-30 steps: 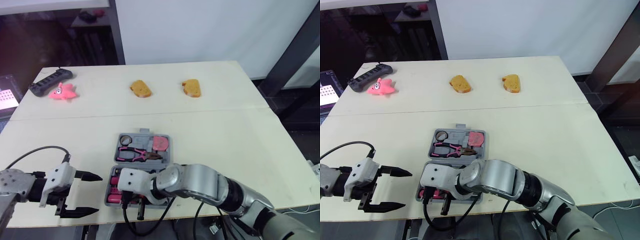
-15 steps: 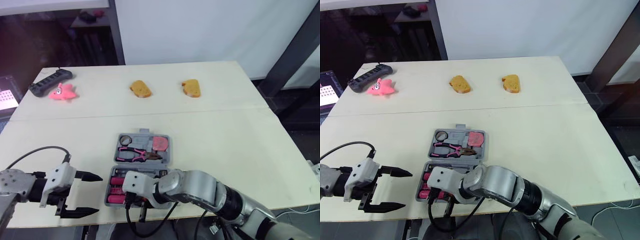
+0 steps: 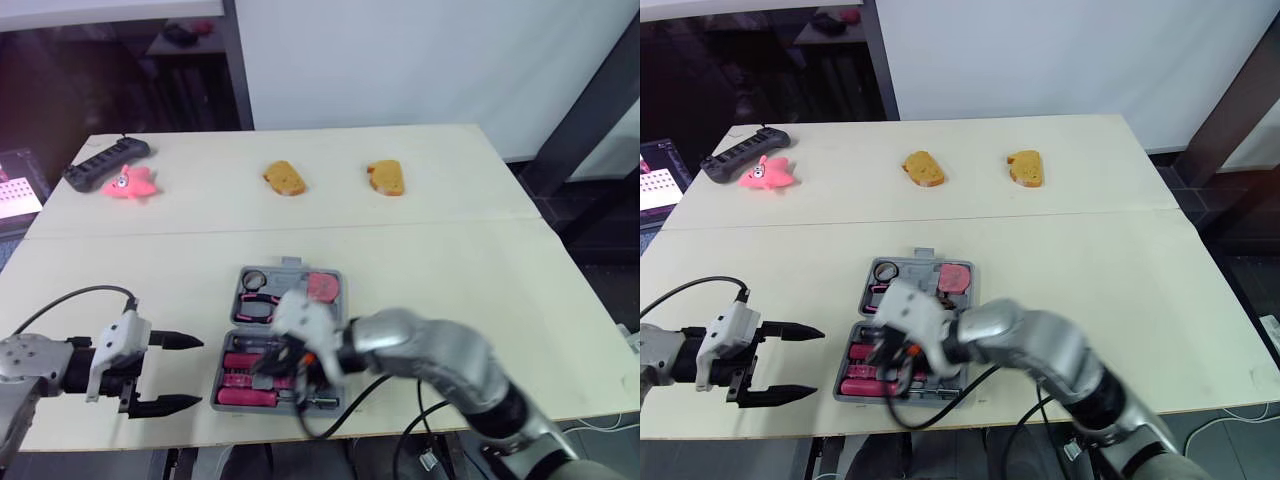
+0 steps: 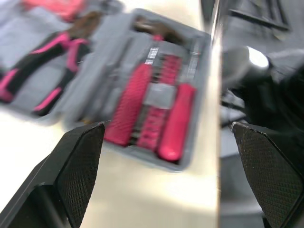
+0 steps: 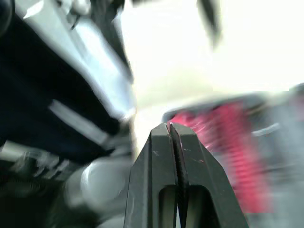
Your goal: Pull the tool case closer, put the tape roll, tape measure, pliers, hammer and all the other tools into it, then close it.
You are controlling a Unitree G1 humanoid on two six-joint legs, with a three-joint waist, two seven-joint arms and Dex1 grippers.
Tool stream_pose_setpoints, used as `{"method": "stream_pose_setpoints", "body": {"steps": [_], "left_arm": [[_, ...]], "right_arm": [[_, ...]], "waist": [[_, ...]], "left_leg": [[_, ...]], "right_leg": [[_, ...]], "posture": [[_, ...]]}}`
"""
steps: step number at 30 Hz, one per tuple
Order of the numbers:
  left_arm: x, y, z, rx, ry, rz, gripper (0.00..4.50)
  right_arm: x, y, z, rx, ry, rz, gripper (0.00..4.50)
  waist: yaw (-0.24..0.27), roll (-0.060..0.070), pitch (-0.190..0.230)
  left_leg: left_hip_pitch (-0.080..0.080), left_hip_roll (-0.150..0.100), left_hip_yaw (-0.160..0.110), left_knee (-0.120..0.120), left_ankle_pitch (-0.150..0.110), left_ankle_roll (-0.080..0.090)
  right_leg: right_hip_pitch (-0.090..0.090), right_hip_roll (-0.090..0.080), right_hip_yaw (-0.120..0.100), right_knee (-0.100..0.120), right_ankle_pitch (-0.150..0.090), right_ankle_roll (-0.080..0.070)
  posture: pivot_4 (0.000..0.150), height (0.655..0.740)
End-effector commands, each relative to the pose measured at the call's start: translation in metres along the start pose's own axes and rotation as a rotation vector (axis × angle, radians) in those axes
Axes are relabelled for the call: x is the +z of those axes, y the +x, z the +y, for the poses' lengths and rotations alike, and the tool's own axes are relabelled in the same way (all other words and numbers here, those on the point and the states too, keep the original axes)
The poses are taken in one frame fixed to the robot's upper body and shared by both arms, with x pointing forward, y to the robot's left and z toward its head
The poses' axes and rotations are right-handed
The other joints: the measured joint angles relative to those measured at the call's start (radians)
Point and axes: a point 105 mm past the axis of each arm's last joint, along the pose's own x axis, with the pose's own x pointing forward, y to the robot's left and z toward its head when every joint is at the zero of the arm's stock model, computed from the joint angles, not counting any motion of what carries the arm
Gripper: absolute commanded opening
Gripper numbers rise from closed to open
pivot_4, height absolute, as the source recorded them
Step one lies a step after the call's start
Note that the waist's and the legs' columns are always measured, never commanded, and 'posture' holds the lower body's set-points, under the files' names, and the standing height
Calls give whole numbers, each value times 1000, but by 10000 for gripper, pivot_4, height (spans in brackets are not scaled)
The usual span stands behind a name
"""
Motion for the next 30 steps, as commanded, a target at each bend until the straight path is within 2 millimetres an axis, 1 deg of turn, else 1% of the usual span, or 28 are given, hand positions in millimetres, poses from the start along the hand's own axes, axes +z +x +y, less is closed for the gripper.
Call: {"method": "stream_pose_setpoints", "body": {"steps": [1,3,4,5,6,7,8,9,11,14,17,19,21,23,24,26,28,30], "left_arm": [[0,-2,11,96,-25,-20,45000],[-2,-2,16,139,-41,-30,45000],[-4,-2,21,183,-58,-46,45000],[-6,0,30,252,-98,-91,45000],[-8,0,37,299,-130,-122,39364],[-13,3,42,335,-164,-135,36527],[-17,5,46,352,-185,-138,31811],[-23,10,49,373,-180,-123,25909],[-34,23,58,408,-179,-108,15839],[-39,38,69,441,-180,-124,301],[-41,57,78,448,-176,-142,301],[-44,67,76,418,-174,-125,301],[-52,78,68,362,-169,-75,301],[-56,83,63,330,-160,-48,301],[-57,84,62,326,-157,-46,301],[-55,92,57,289,-151,-53,301],[-54,99,47,233,-162,-47,301],[-57,103,42,221,-154,-26,301]], "right_arm": [[0,-34,-10,-50,2,-43,827],[-8,-46,-18,-99,21,-26,827],[-27,-56,-29,-171,45,34,827],[-59,-67,-46,-291,65,154,827],[-83,-76,-55,-368,68,245,0],[-100,-80,-59,-405,64,294,0],[-109,-81,-61,-416,58,310,0],[-113,-77,-61,-418,52,308,0],[-120,-68,-69,-438,29,319,0],[-125,-60,-82,-483,5,335,0],[-131,-49,-89,-482,-11,353,0],[-131,-44,-87,-459,-9,357,0],[-131,-36,-82,-422,-17,363,0],[-132,-32,-79,-399,-30,372,0],[-132,-31,-79,-395,-34,374,0],[-126,-21,-74,-369,-26,352,0],[-122,-11,-69,-343,-14,335,0],[-120,-5,-64,-322,-9,327,0]], "waist": [[9,0,0],[11,0,0],[11,0,0],[13,0,0],[23,1,0],[29,0,0],[32,-1,0],[31,-1,0],[27,-1,0],[32,-1,0],[34,-2,-1],[34,-2,-1],[32,-2,-1],[31,-2,-2],[32,-2,-2],[32,-3,-3],[31,-3,-4],[30,-5,-6]], "left_leg": [[0,0,0,0,0,0],[0,0,0,-1,0,0],[0,0,0,-1,0,0],[0,0,0,-1,0,0],[0,0,0,0,0,0],[1,-1,0,1,0,0],[1,-1,1,2,0,0],[0,-1,1,4,0,0],[1,-1,1,4,0,0],[6,-1,1,4,0,0],[10,-1,1,5,0,0],[13,-1,1,5,0,0],[13,-1,1,5,0,0],[15,-1,1,4,0,1],[16,0,1,4,0,1],[18,-1,1,3,0,1],[19,0,1,3,0,1],[20,0,1,2,0,1]], "right_leg": [[0,0,0,0,0,0],[0,0,0,0,0,0],[0,0,0,0,0,0],[0,0,0,0,0,0],[1,0,0,0,0,0],[2,-1,0,-1,0,0],[2,-1,0,-1,0,0],[2,-1,0,-1,0,0],[2,0,1,0,0,0],[6,1,2,0,1,0],[11,1,2,-1,0,0],[15,1,1,-1,0,0],[15,1,1,-1,0,0],[16,1,1,-1,0,0],[17,1,1,-1,0,0],[19,1,1,-1,0,0],[20,1,1,-1,0,0],[20,1,2,-1,0,0]], "posture": [[1500,7400],[1500,7400],[1500,7400],[1500,7400],[1500,7400],[1500,7400],[1500,7400],[1500,7400],[1500,7400],[1500,7400],[1500,7400],[1500,7400],[1500,7400],[1500,7400],[1500,7400],[1500,7400],[1500,7400],[1500,7400]]}}
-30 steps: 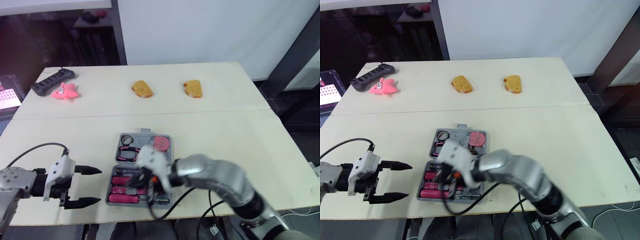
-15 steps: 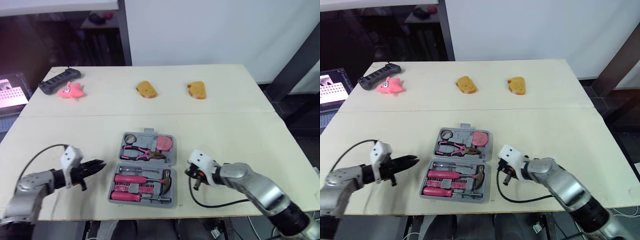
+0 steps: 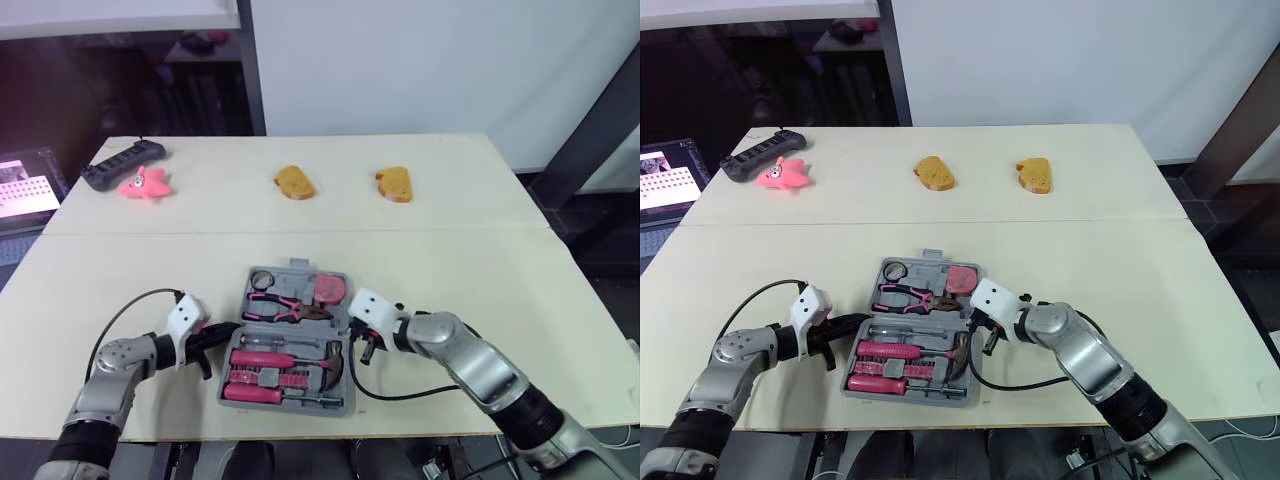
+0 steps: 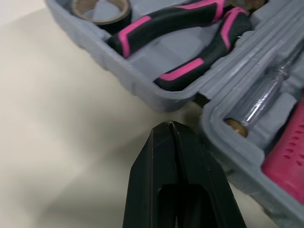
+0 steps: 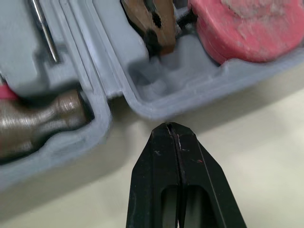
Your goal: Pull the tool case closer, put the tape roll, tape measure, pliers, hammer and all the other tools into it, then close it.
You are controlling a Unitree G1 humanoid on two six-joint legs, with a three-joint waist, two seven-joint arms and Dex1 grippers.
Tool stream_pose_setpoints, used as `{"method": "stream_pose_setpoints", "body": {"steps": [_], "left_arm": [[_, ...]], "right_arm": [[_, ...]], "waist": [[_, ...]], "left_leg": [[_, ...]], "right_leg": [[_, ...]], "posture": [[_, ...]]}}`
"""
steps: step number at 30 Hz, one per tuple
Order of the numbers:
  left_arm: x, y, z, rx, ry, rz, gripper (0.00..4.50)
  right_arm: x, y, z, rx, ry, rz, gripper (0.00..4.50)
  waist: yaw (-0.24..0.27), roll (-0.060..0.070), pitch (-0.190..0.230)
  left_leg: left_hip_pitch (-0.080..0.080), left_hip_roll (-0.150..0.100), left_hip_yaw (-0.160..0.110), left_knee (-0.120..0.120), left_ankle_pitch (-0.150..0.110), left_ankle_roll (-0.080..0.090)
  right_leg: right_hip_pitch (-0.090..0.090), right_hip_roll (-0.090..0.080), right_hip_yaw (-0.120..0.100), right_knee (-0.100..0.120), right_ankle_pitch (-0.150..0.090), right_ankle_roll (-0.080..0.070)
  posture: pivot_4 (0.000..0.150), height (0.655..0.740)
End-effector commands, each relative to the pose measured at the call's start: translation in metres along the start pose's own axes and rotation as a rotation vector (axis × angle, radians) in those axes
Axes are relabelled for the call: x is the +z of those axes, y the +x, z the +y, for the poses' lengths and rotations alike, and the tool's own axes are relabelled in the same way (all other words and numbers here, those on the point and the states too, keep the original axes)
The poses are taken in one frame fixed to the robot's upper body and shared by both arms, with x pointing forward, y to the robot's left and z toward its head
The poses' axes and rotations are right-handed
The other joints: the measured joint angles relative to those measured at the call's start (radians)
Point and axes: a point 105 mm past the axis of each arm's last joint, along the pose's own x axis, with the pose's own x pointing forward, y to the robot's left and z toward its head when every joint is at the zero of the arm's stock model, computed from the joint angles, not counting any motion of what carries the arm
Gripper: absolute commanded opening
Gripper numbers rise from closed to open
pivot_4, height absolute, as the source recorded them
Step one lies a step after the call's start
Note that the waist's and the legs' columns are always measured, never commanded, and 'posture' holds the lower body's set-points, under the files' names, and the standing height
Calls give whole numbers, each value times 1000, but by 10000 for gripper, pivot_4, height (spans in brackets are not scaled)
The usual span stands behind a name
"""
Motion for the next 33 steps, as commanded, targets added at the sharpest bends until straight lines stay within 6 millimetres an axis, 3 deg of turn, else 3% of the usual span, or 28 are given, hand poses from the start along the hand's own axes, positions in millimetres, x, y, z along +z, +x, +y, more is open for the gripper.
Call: {"method": "stream_pose_setpoints", "body": {"steps": [1,5,8,15,33], "left_arm": [[-14,10,-25,-102,3,59,301],[-18,11,-34,-80,-15,55,301],[-22,9,-38,-72,-16,64,301],[-24,2,-49,-95,-6,88,301],[-24,-6,-60,-120,-13,114,301]], "right_arm": [[3,13,30,114,8,-3,0],[3,13,44,175,32,31,0],[-5,6,44,175,32,73,0],[5,2,54,213,4,48,0],[0,-10,58,198,-25,106,0]], "waist": [[0,-1,-1],[0,-1,-3],[3,-1,-4],[2,-1,-4],[3,-1,-4]], "left_leg": [[1,0,0,-1,0,0],[10,0,1,-5,0,0],[10,0,0,-5,0,0],[9,0,1,-6,-2,2],[8,0,1,-7,-3,4]], "right_leg": [[1,0,0,0,0,0],[7,0,1,-1,-1,-1],[8,0,1,-2,-2,0],[8,-1,1,-3,-3,0],[8,-1,0,-7,-5,-3]], "posture": [[1500,7400],[1500,7400],[1500,7400],[1500,7400],[1500,7400]]}}
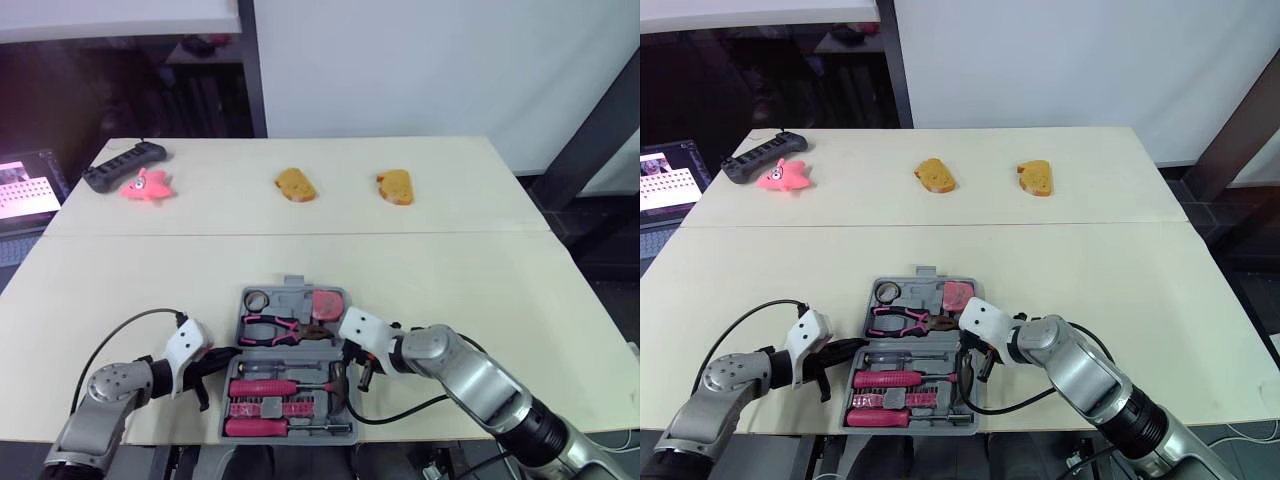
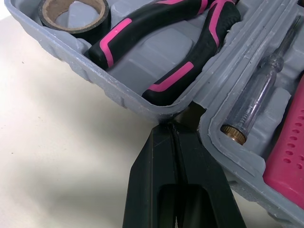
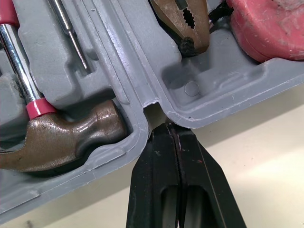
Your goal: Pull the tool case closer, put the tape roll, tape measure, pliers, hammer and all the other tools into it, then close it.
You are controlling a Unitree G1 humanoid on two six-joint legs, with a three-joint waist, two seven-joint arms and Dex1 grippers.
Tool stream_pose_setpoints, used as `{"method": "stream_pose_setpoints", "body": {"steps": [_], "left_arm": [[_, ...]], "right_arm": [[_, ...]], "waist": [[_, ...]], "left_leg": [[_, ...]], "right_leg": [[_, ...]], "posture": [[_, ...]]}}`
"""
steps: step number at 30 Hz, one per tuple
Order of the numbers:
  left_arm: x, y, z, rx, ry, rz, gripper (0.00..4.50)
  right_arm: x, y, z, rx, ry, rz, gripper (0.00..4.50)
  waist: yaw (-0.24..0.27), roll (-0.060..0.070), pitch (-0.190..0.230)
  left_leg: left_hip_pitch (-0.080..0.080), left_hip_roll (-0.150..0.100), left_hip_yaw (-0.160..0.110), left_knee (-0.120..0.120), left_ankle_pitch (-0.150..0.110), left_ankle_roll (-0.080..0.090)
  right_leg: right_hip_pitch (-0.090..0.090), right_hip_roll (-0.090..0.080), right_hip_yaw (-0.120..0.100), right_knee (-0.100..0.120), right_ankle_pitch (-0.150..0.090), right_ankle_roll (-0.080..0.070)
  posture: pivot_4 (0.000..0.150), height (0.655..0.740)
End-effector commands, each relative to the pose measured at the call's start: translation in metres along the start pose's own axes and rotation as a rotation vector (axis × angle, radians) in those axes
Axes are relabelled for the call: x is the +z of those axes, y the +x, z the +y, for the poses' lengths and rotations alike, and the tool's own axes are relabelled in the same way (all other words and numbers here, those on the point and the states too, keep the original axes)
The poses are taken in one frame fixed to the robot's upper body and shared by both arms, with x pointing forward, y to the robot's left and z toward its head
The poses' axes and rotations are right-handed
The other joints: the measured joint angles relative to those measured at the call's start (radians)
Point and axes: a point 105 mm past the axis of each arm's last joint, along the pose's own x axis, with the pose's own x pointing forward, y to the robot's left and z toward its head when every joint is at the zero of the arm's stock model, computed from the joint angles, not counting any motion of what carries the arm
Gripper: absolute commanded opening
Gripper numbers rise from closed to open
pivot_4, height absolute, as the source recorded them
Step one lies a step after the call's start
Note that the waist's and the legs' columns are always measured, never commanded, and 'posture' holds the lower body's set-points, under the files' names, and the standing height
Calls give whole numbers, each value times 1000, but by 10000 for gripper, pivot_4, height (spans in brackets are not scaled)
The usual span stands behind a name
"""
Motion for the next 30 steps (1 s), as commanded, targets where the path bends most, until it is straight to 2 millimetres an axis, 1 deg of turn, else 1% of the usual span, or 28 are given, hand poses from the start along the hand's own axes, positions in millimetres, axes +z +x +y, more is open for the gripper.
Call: {"method": "stream_pose_setpoints", "body": {"steps": [1,5,9,12,14,17,19,21,23,24,25,27,29,30], "left_arm": [[-11,10,-24,-105,-27,36,301],[-12,8,-18,-79,-31,41,301],[-14,2,-11,-43,-38,55,301],[-22,-13,4,27,-87,98,301],[-22,-24,11,46,-91,115,301],[-10,-46,23,78,-80,112,301],[1,-60,28,82,-62,98,301],[19,-71,29,89,2,41,301],[36,-80,23,59,90,-31,301],[39,-83,17,27,86,-46,301],[43,-84,5,-31,66,-82,301],[47,-79,-13,-118,30,-157,301],[37,-65,-26,-203,22,-159,301],[34,-59,-32,-239,25,-160,301]], "right_arm": [[5,5,21,85,-20,-18,0],[4,7,12,37,-17,-22,0],[0,7,11,32,-9,-3,0],[-8,-1,5,24,14,2,0],[-16,-10,-4,7,62,-8,0],[-33,-29,-19,-24,109,-16,0],[-35,-40,-25,-42,110,-44,0],[-30,-51,-30,-55,119,-108,0],[-17,-62,-38,-78,141,-209,0],[-13,-64,-39,-77,160,-242,0],[-10,-66,-38,-61,183,-270,0],[-2,-65,-35,-31,223,-318,0],[5,-58,-30,24,300,-333,0],[7,-55,-31,28,346,-337,0]], "waist": [[0,0,0],[-1,0,0],[-2,0,0],[-2,0,0],[-1,0,0],[-1,-1,1],[-1,-2,3],[1,-1,4],[2,-1,5],[3,-1,5],[3,-1,6],[2,-1,6],[2,1,7],[1,2,8]], "left_leg": [[0,0,0,0,0,0],[0,0,0,0,0,0],[0,0,0,0,0,0],[0,0,0,0,0,0],[0,0,0,0,0,0],[-1,0,0,-1,0,0],[-2,0,0,-1,0,0],[-6,0,1,-1,0,0],[-13,0,1,2,0,0],[-15,0,0,2,0,-1],[-16,0,1,2,1,-1],[-16,0,1,2,1,-1],[-15,0,1,2,1,-1],[-15,0,1,2,1,-1]], "right_leg": [[0,0,0,0,0,0],[0,0,0,-1,0,0],[0,0,0,-1,0,0],[0,0,0,-1,0,-1],[0,0,0,-1,0,0],[0,0,0,-3,0,0],[-1,0,0,-4,0,0],[-4,-1,0,-5,0,0],[-9,-1,0,-5,0,-1],[-11,-1,0,-5,1,-2],[-11,-1,0,-5,1,-1],[-10,-1,0,-6,1,-1],[-10,-1,0,-6,1,-1],[-10,-1,0,-6,1,-1]], "posture": [[1500,7400],[1500,7400],[1500,7400],[1500,7400],[1500,7400],[1500,7400],[1500,7400],[1500,7400],[1500,7400],[1500,7400],[1500,7400],[1500,7400],[1500,7400],[1500,7400]]}}
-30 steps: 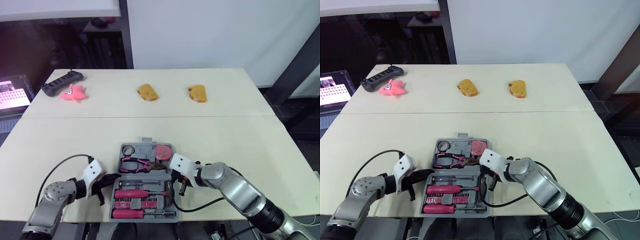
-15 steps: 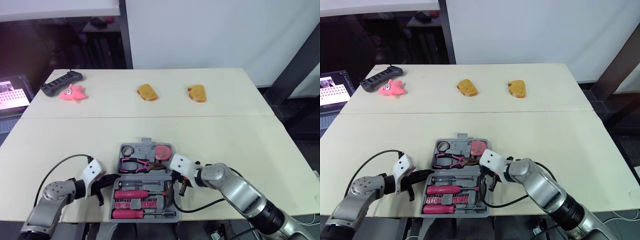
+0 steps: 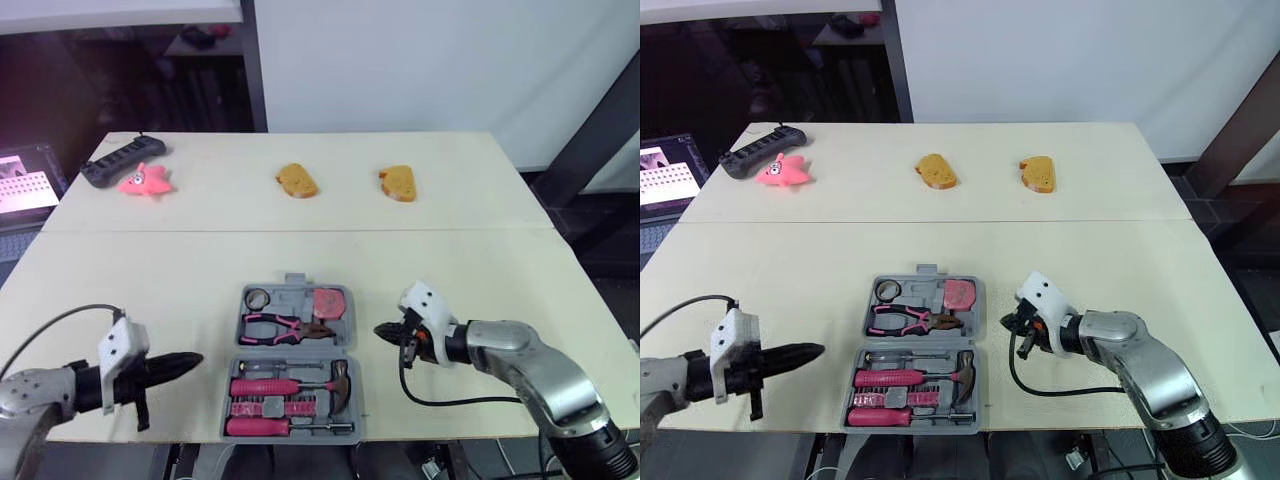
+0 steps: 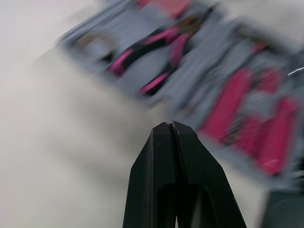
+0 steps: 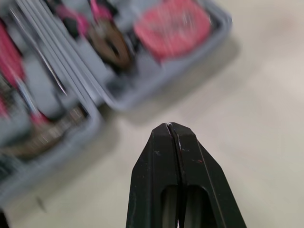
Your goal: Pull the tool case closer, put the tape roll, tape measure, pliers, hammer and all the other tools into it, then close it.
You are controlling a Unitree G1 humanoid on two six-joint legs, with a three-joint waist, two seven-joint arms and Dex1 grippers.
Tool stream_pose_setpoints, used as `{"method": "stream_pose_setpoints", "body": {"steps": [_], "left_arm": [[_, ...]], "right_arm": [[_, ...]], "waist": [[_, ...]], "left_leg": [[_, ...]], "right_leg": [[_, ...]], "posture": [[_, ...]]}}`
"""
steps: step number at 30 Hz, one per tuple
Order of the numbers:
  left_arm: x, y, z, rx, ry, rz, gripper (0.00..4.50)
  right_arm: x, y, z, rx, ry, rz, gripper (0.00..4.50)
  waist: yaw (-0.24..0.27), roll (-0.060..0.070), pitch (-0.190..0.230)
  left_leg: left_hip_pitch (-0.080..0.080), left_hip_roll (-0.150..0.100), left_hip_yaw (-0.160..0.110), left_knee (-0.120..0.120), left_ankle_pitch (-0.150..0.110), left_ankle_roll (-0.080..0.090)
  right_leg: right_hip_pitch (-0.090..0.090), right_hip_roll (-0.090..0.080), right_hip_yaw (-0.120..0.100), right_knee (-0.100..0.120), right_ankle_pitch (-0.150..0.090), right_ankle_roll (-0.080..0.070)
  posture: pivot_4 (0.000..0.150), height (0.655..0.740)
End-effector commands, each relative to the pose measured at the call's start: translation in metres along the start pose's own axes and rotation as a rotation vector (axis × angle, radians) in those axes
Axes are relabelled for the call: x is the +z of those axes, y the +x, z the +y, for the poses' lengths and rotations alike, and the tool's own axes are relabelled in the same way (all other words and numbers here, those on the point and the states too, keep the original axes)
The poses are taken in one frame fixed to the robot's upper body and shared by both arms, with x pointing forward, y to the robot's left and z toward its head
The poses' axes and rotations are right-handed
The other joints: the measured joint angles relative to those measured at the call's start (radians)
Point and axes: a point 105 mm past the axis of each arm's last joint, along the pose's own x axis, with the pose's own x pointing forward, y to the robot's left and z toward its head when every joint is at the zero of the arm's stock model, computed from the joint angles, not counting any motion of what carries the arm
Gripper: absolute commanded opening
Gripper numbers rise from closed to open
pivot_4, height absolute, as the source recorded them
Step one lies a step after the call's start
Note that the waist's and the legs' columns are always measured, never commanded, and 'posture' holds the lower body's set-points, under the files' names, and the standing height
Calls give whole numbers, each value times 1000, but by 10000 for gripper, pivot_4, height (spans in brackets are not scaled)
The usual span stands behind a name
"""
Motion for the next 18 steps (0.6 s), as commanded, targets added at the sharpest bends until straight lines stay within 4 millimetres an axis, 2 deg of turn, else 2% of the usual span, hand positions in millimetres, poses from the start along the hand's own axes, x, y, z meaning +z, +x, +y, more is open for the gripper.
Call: {"method": "stream_pose_setpoints", "body": {"steps": [1,5,12,15,18], "left_arm": [[-6,21,-19,-134,4,-35,301],[-13,37,-30,-198,21,-39,301],[-36,47,-34,-235,46,27,301],[-47,51,-36,-243,51,60,0],[-58,55,-38,-250,57,93,0]], "right_arm": [[12,7,8,45,102,-37,0],[16,12,13,68,181,-45,0],[17,13,7,49,248,-20,0],[19,13,0,29,281,-17,8730],[23,12,-8,13,310,-17,22669]], "waist": [[-1,1,1],[1,0,1],[-1,2,2],[-1,2,2],[0,2,2]], "left_leg": [[0,0,0,0,0,0],[-1,0,0,1,0,0],[-1,0,0,0,0,0],[-1,0,0,0,0,0],[0,0,0,0,0,0]], "right_leg": [[0,0,0,0,0,0],[0,0,0,0,0,0],[-1,0,0,0,1,1],[-1,0,0,0,1,2],[0,0,0,0,1,2]], "posture": [[1500,7400],[1500,7400],[1500,7400],[1500,7400],[1500,7400]]}}
